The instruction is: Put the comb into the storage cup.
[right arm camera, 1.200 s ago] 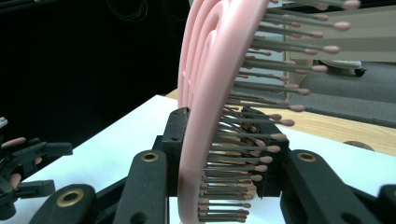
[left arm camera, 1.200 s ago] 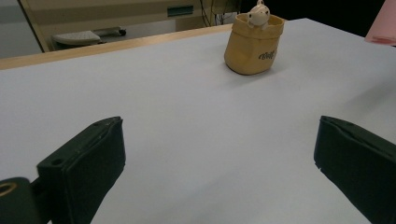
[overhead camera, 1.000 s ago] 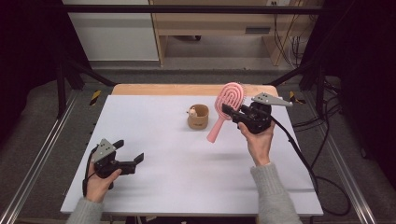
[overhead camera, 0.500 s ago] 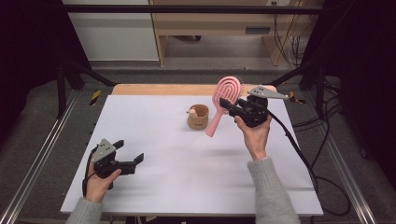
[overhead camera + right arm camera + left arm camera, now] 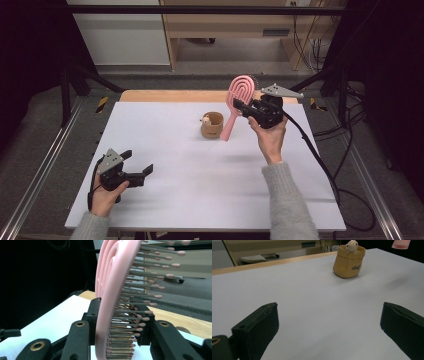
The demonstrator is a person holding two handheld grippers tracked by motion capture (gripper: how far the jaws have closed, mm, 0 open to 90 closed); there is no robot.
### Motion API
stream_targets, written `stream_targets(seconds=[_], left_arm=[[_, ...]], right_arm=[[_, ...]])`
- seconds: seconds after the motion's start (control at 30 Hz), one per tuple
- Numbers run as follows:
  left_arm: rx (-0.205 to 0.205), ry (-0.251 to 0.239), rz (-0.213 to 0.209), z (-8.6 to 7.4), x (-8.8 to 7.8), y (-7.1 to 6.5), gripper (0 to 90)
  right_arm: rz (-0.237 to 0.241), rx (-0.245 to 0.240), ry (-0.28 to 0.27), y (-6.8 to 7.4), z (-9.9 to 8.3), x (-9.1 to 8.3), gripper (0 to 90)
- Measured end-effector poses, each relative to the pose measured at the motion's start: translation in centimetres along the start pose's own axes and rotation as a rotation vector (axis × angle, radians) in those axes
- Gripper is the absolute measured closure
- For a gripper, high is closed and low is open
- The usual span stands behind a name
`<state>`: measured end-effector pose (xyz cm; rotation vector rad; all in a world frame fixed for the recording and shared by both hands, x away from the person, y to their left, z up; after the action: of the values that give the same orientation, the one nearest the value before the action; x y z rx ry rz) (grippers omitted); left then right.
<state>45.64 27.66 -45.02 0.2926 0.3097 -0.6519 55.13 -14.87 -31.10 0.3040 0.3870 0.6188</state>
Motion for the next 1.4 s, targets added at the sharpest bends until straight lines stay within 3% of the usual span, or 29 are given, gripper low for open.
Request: stream_targets(seconds=[1.4], left_arm=[[0.002, 0.002, -0.005, -0.2, 0.1, 0.1, 1.9]], right_arm=[[-0.078, 0.001, -0.028, -0.3, 2.3, 4.0, 63.7]])
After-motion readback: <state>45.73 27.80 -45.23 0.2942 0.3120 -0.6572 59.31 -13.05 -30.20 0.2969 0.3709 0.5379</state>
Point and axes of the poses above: each handheld gripper's, and its own axes: x roughly forward along the jaws, z roughly out of its top, y roughly to its left, the point moved 1 cm from there along x, roughly forward along the jaws, and after that the axes turned 13 degrees about x, right-handed, at the moved point
